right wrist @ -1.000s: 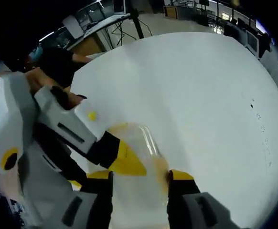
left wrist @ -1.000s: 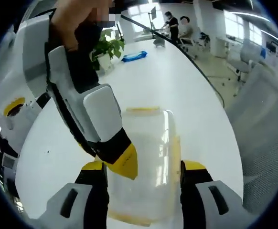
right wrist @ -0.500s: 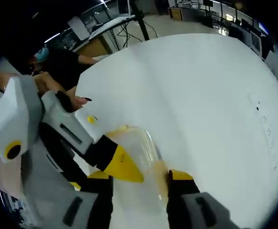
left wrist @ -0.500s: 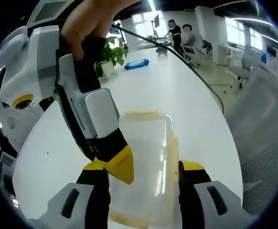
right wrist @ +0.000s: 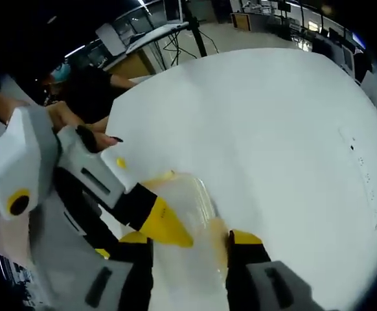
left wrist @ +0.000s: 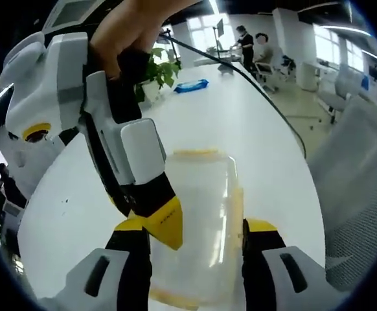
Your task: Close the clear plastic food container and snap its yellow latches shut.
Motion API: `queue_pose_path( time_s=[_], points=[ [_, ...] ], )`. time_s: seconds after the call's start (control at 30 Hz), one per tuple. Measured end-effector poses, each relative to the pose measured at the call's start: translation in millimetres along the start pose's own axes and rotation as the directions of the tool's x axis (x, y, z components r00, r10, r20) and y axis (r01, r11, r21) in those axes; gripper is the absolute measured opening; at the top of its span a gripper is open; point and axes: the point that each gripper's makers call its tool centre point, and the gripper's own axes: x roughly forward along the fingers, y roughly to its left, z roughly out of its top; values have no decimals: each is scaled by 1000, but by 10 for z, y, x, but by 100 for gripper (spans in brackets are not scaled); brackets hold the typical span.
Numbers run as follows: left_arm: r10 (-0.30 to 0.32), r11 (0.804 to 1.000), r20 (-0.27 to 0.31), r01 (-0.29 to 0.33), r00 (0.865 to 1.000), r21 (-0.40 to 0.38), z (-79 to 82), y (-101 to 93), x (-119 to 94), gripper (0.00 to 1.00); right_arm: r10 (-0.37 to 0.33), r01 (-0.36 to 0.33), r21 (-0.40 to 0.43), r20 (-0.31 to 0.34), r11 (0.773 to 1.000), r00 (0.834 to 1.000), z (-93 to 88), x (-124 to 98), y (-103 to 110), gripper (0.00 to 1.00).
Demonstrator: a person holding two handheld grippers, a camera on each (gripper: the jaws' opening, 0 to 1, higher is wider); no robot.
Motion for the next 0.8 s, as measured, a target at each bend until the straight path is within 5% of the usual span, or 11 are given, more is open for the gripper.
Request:
queue_pose_path(
  time_s=[0.23, 0.4, 0.53, 0.6, 0.8],
  points=[
    [-14, 1000, -1, 14, 1000, 8, 4, -22, -4, 54, 12, -12, -20, 21, 1000, 1000, -10, 8, 38, 42],
    [-69, 997, -60, 70, 996, 27, 18, -63, -23, 55, -3, 3, 7, 56, 1000, 998, -3, 9, 55, 44],
    [-65, 998, -65, 66, 996, 17, 13, -70, -25, 55, -9, 8, 22, 63, 1000, 998, 1, 6, 49, 44],
    [-60, 996, -43, 58, 997, -65, 44, -77, -37, 55, -11, 8, 33, 65, 999, 998, -1, 10, 56, 44],
    [-24, 999, -74, 22, 997, -37, 21, -97, -50, 56, -18, 14, 55, 64, 998, 998, 9, 17, 74, 44]
  ],
)
